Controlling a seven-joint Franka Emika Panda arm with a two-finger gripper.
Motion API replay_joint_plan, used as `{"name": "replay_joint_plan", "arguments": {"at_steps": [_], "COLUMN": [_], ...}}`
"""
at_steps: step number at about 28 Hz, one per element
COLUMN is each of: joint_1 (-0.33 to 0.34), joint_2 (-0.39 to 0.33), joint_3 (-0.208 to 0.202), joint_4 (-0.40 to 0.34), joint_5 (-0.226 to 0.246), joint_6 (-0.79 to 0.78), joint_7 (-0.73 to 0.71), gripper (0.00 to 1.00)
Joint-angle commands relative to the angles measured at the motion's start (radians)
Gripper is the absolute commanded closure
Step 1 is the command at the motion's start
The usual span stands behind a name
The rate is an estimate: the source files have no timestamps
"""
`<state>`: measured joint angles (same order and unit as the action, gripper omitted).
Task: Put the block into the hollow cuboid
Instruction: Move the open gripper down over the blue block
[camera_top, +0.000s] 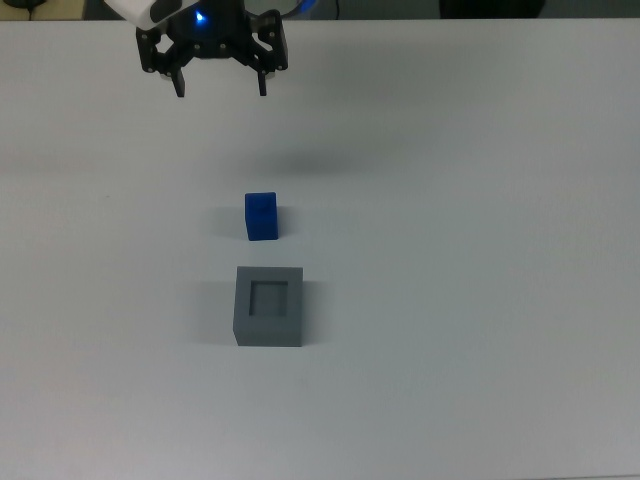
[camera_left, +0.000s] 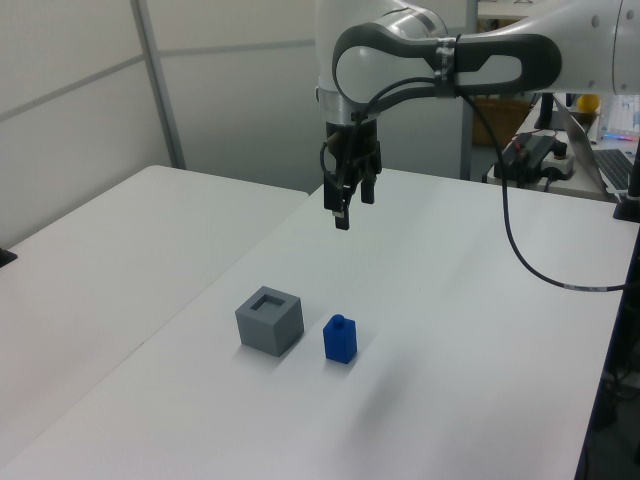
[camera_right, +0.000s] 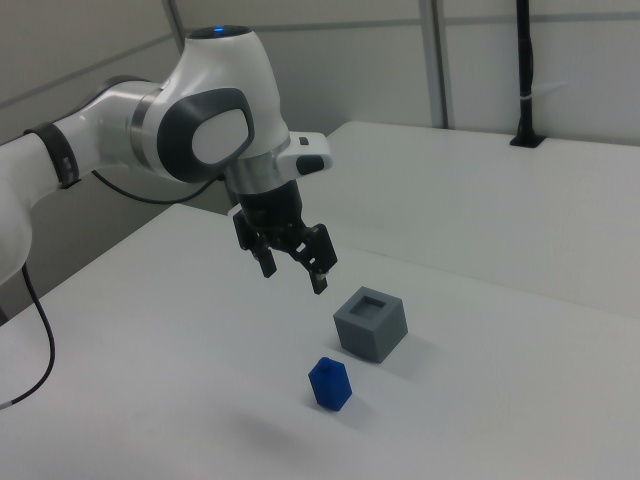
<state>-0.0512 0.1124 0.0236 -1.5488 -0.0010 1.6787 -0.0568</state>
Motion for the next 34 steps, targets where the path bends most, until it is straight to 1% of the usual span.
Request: {"name": "replay_joint_plan", "arguments": {"at_steps": [1,5,7,12,23,28,29,31,33,34], "joint_1": [-0.006,-0.004,-0.004,-0.004,0.005,0.014,0.036,0.048,0.054,0.056], "joint_2": [0.021,0.026,0.039,0.046,0.046,0.044,0.046,0.049,0.064,0.066], "joint_3": [-0.005,-0.004,-0.004,-0.004,0.004,0.009,0.010,0.010,0.010,0.010], "joint_4": [0.019,0.019,0.019,0.010,-0.023,-0.114,-0.146,-0.168,-0.188,-0.191], "joint_5": [0.026,0.027,0.026,0.023,0.015,0.015,0.010,0.003,-0.019,-0.022], "joint_6": [0.015,0.018,0.044,0.090,0.099,0.196,0.237,0.271,0.298,0.303], "joint_7": [-0.052,-0.063,-0.064,-0.064,-0.055,-0.031,-0.014,0.002,0.018,0.021], "gripper": [0.00,0.00,0.00,0.00,0.00,0.00,0.00,0.00,0.00,0.00]}}
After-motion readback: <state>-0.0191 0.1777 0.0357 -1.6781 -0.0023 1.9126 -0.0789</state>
